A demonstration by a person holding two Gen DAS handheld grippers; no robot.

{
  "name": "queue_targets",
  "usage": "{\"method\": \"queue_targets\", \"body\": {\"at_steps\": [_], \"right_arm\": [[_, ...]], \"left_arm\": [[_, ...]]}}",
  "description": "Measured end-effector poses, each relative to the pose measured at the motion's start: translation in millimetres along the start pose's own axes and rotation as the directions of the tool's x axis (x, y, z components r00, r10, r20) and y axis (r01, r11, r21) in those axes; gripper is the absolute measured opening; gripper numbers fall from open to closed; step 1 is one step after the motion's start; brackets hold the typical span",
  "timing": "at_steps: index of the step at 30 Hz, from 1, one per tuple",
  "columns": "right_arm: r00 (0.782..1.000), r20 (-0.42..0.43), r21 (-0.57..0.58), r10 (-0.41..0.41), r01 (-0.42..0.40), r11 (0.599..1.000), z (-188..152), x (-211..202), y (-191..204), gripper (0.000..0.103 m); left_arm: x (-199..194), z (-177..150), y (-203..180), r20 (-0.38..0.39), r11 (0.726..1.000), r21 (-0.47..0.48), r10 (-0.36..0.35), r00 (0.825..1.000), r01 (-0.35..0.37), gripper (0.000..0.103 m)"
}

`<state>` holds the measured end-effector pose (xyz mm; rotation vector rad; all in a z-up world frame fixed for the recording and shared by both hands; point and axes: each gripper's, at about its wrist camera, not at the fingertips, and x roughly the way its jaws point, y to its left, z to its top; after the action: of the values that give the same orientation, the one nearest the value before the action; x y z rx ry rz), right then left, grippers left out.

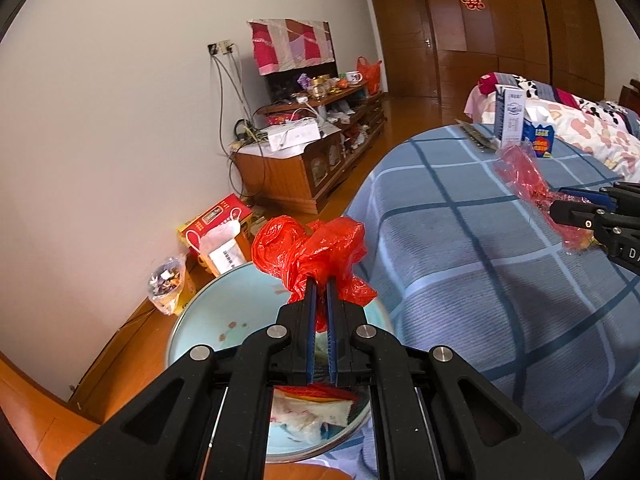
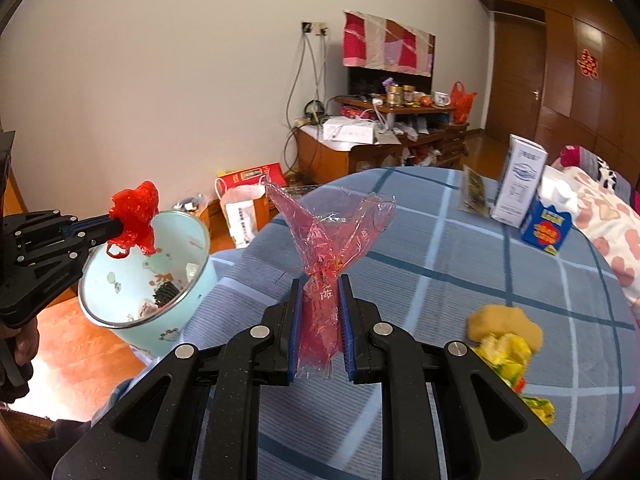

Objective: Collect trash
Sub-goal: 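Carry the pink bag and red bag over the teal bin with both grippers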

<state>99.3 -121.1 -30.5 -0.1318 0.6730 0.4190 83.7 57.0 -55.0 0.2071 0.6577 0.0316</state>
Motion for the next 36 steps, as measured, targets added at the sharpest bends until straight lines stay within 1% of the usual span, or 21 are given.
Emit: {"method": "queue_targets", "body": {"at_steps": [8, 15, 36], "right_arm": [[1.0, -0.015, -0.04, 0.025, -0.026, 0.999, 6, 11, 21, 0.018], [0.998, -0.026, -0.061, 0.05, -0.052, 0.997, 12, 21, 34, 0.018], [0.993, -0.029, -0.142, 0.114, -0.117, 0.983, 32, 41, 74, 0.018]], "left_arm": [[1, -10, 21, -0.013, 0.999, -0.024, 0.027, 1.0, -0.027, 0.004], [3, -13, 31, -0.022, 0.998, -0.042, 0.042, 0.999, -0.043, 0.004], [0, -30, 70, -0.044, 0.99, -0.087, 0.106, 0.993, -0.109, 0.004]]}}
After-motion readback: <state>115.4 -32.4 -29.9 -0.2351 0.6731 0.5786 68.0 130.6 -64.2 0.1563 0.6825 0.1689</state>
